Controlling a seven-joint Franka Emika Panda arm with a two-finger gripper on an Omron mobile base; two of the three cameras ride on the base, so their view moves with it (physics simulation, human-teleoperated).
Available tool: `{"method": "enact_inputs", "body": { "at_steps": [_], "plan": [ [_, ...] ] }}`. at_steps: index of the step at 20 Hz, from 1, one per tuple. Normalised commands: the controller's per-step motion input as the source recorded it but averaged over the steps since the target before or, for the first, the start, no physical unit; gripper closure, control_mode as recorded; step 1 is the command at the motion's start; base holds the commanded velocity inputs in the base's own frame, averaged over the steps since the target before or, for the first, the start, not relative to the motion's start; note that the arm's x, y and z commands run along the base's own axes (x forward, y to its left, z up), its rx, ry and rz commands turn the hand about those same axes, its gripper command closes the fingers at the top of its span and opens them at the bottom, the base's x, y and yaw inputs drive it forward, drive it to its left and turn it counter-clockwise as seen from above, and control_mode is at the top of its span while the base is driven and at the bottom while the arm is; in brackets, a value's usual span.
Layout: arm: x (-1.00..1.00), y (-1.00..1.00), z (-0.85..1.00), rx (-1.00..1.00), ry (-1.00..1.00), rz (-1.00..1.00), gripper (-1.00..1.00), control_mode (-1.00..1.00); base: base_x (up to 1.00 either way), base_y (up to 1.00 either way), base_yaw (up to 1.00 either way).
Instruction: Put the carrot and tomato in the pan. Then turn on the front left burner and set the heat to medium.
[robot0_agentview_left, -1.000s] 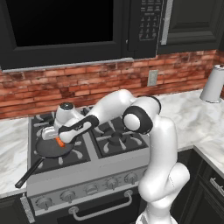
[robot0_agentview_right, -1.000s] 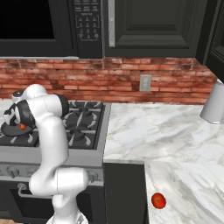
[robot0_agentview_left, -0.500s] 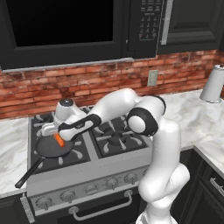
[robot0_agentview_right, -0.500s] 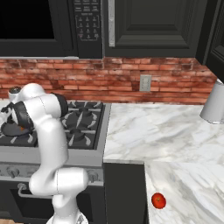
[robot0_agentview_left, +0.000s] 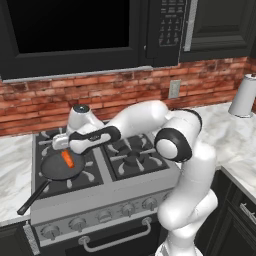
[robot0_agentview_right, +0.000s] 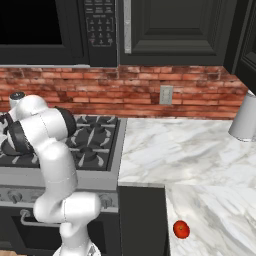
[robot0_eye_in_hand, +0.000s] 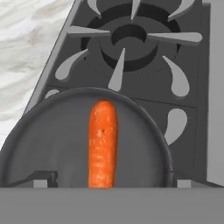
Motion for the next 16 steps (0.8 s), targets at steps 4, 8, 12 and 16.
{"method": "enact_inputs", "body": {
  "at_steps": [4,8,12,16],
  "plan": [
    [-0.63,-0.60,0.10,0.00,0.00,-0.04,-1.00,-1.00,0.00,0.00,0.00],
    [-0.78,-0.62,0.00,0.01,0.00,-0.05,-1.00,-1.00,0.00,0.00,0.00],
    [-0.62,-0.66,0.00,0.00,0.00,-0.04,-1.00,-1.00,0.00,0.00,0.00],
    [-0.44,-0.73,0.09,0.00,0.01,-0.03,-1.00,-1.00,0.00,0.00,0.00]
  ]
}}
